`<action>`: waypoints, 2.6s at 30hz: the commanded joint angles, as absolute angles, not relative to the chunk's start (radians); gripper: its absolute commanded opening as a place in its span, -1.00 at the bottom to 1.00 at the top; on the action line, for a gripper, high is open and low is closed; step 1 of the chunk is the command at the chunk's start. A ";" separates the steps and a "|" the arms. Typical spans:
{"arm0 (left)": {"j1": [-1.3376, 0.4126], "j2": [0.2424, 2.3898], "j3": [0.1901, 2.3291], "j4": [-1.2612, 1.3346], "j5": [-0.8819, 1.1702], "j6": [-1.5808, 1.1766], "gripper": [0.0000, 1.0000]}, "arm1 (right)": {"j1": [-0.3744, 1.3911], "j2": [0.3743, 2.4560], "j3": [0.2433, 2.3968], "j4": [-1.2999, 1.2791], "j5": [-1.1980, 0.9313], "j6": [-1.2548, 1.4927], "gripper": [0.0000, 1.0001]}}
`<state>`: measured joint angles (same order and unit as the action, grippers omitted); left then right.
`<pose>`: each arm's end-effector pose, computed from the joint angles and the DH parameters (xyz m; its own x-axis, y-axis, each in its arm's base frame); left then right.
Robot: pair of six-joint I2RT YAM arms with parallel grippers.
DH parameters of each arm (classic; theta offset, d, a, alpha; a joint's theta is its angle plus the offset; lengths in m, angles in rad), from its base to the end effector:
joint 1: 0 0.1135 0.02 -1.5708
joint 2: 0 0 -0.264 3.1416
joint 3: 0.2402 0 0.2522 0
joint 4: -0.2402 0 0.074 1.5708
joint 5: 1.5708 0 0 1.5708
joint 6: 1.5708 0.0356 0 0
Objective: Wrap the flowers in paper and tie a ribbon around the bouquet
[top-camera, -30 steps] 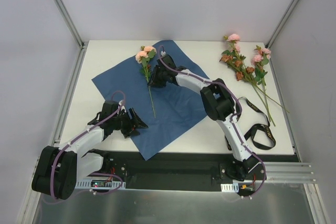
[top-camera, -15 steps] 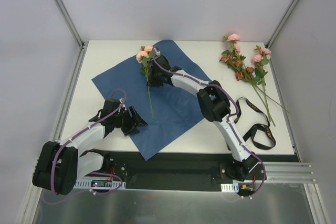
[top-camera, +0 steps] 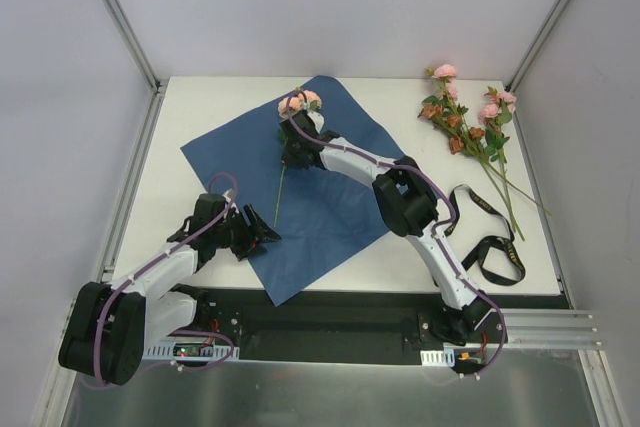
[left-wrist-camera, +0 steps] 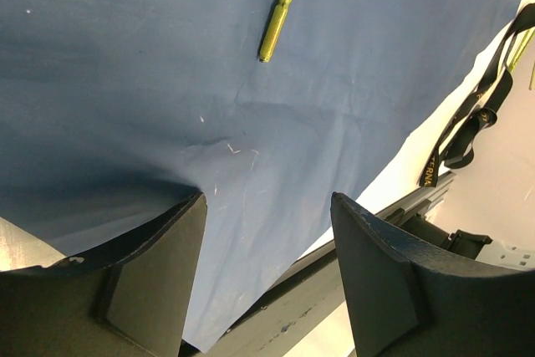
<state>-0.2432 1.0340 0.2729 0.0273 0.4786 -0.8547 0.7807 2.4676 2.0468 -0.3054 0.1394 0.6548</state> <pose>0.1729 -0.0598 0.1441 -0.8383 -0.4819 -0.2548 -0.1321 0.6331 -0.7627 0.3985 0.3878 0.1604 -0.7537 0.1023 -0.6493 -0.2070 0.9006 0.3822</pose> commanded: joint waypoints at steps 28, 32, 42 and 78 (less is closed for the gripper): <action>-0.366 1.163 0.747 -0.003 0.824 -0.704 0.60 | 0.096 1.632 1.436 -0.523 0.162 -0.413 0.29; -0.466 1.291 0.876 -0.003 0.891 -0.726 0.60 | -0.139 1.687 1.469 -0.529 0.055 -0.517 0.13; -0.508 1.433 0.933 -0.008 0.985 -0.689 0.61 | -0.241 1.959 1.589 -0.584 0.040 -0.690 0.05; -0.509 1.404 0.930 -0.084 0.888 -0.684 0.59 | -0.132 1.726 1.398 -0.333 0.235 -0.844 -0.99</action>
<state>-0.5095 1.5162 0.9718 -0.0883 0.9379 -0.6872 -0.1616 1.9072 1.4071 -0.3740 0.1650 -0.8505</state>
